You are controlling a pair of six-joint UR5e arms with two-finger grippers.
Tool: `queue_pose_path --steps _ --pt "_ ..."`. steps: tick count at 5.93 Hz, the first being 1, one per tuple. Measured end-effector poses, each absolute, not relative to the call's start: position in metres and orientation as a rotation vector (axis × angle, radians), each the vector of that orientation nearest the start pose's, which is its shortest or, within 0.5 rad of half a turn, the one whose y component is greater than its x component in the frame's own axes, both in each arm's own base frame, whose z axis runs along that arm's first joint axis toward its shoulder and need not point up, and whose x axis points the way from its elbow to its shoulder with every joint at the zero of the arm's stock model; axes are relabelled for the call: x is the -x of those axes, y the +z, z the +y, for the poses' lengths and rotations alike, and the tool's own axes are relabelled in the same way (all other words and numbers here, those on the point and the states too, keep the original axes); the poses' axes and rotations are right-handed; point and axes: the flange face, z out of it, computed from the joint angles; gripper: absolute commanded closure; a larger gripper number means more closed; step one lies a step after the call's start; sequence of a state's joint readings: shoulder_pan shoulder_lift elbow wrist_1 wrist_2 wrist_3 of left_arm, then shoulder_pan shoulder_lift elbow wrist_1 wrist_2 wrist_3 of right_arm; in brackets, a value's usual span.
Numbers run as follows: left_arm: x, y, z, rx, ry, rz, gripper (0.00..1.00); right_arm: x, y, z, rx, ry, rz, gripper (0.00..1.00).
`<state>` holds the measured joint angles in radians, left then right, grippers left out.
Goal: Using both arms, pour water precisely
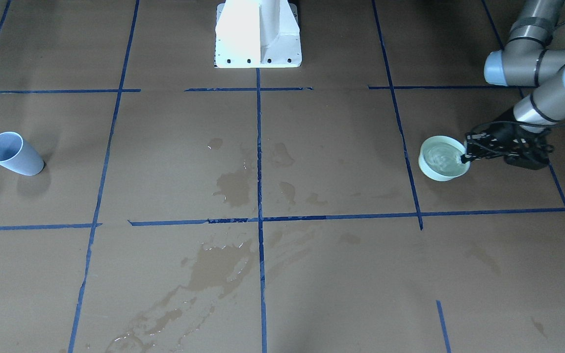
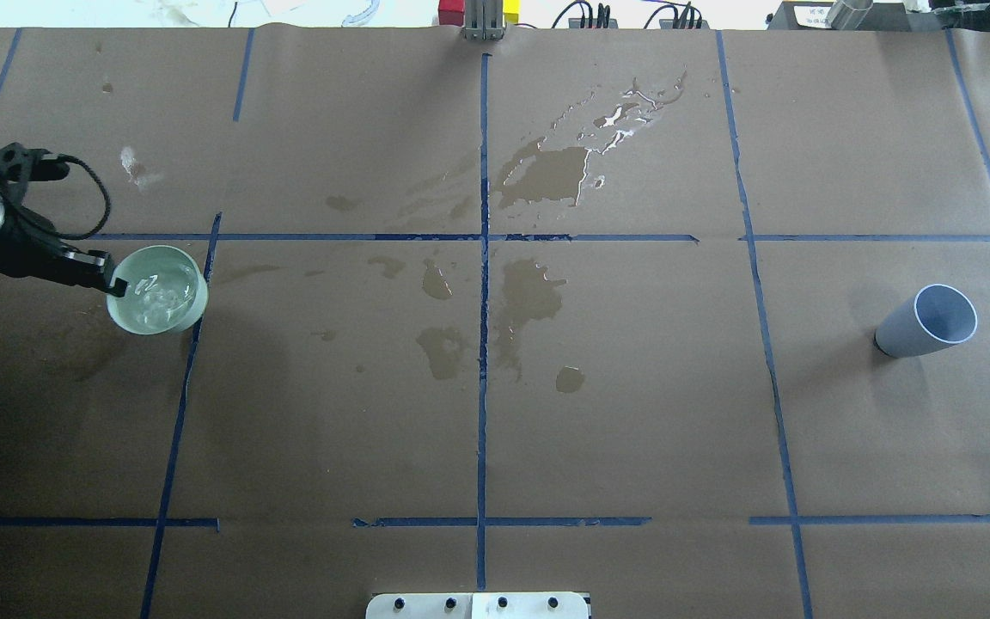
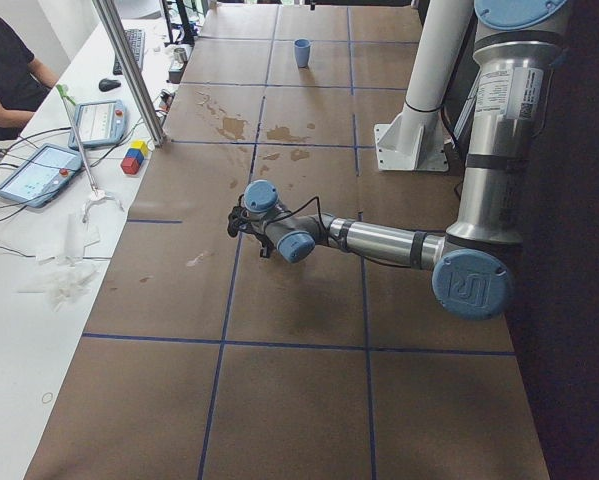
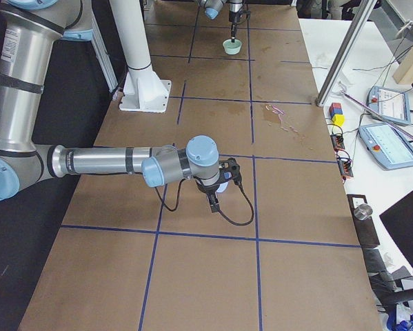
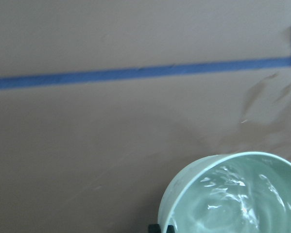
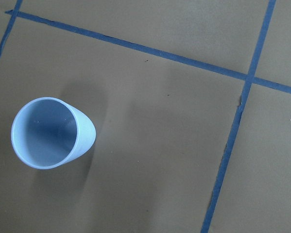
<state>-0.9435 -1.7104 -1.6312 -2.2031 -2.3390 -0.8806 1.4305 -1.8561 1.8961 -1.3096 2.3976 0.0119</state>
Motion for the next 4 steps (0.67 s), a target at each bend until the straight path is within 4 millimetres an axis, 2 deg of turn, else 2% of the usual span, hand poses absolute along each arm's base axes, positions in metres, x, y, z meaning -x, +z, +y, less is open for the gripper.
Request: queue_pose_path --steps 2,4 --pt "-0.360 0.399 -0.488 -0.006 0.085 1.123 1.00 -0.004 0.590 -0.392 -0.220 -0.247 -0.841 0.00" --pt "-0.429 0.329 -0.484 0.017 0.075 1.088 1.00 -0.004 0.590 -0.392 -0.220 -0.246 -0.841 0.00"
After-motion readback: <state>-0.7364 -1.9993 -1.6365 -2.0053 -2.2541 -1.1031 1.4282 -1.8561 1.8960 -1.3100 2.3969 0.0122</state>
